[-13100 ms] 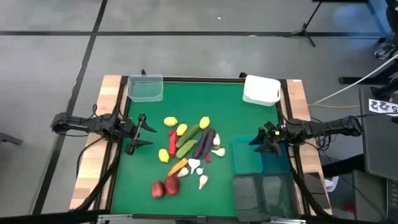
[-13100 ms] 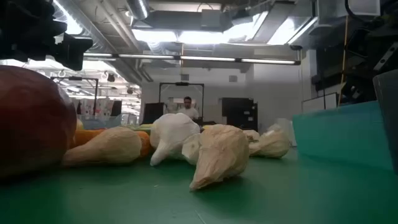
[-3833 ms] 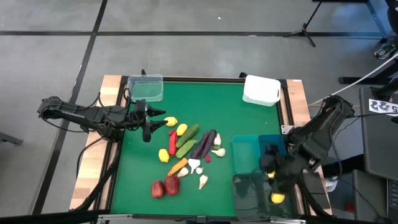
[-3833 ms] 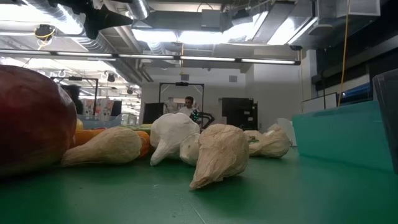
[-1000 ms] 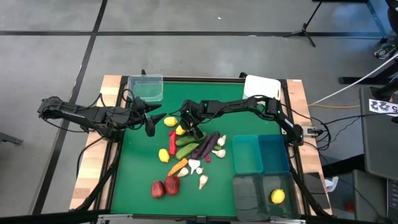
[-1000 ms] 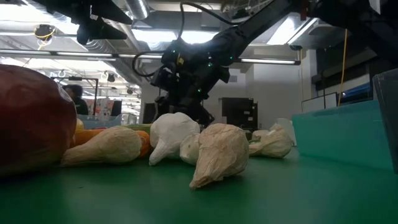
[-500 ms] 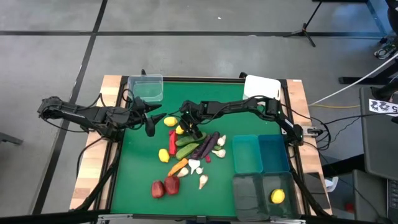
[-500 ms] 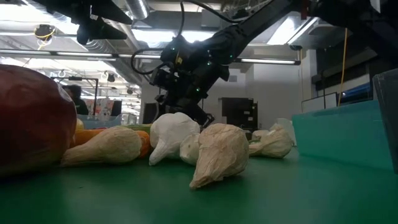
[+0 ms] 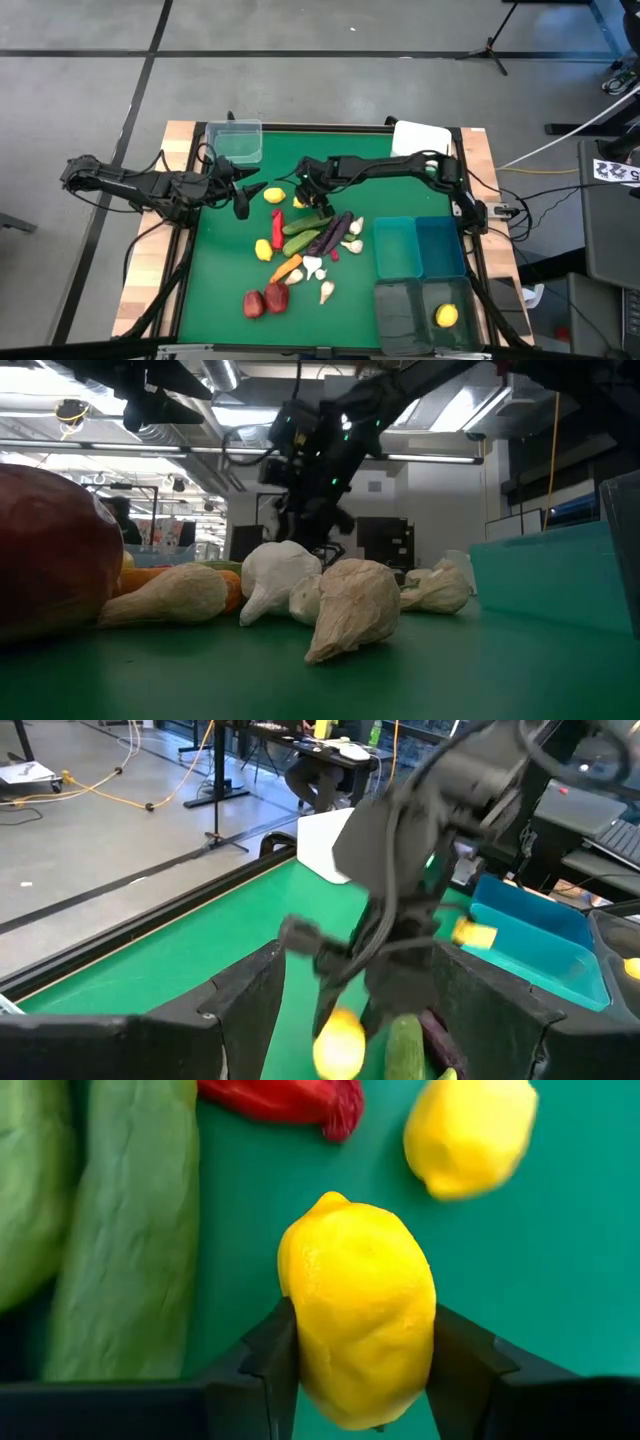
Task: Sort produce into baskets
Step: Put the lemon into the right black bin
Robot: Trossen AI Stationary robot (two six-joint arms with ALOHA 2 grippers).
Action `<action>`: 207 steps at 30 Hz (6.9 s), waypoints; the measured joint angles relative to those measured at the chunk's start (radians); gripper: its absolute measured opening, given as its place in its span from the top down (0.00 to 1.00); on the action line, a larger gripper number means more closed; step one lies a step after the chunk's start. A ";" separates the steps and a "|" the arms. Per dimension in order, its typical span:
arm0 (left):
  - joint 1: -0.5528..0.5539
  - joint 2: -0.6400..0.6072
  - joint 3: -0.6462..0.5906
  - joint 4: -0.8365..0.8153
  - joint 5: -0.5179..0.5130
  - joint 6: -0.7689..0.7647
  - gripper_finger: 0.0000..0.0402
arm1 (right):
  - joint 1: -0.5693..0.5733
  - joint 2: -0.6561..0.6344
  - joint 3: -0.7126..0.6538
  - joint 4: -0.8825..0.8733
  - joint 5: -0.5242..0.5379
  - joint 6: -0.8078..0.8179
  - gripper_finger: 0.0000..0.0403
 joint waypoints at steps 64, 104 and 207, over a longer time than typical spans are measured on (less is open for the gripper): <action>0.000 0.000 0.000 -0.014 0.000 -0.034 0.39 | 1.237 -0.713 -0.626 -0.429 0.114 2.126 0.43; 0.000 0.000 0.000 -0.015 0.000 -0.037 0.39 | 0.687 -0.716 -0.026 -0.448 0.725 0.518 0.32; 0.013 0.000 0.000 -0.018 -0.100 0.018 0.39 | -0.014 0.258 -0.047 0.832 -0.100 0.591 0.56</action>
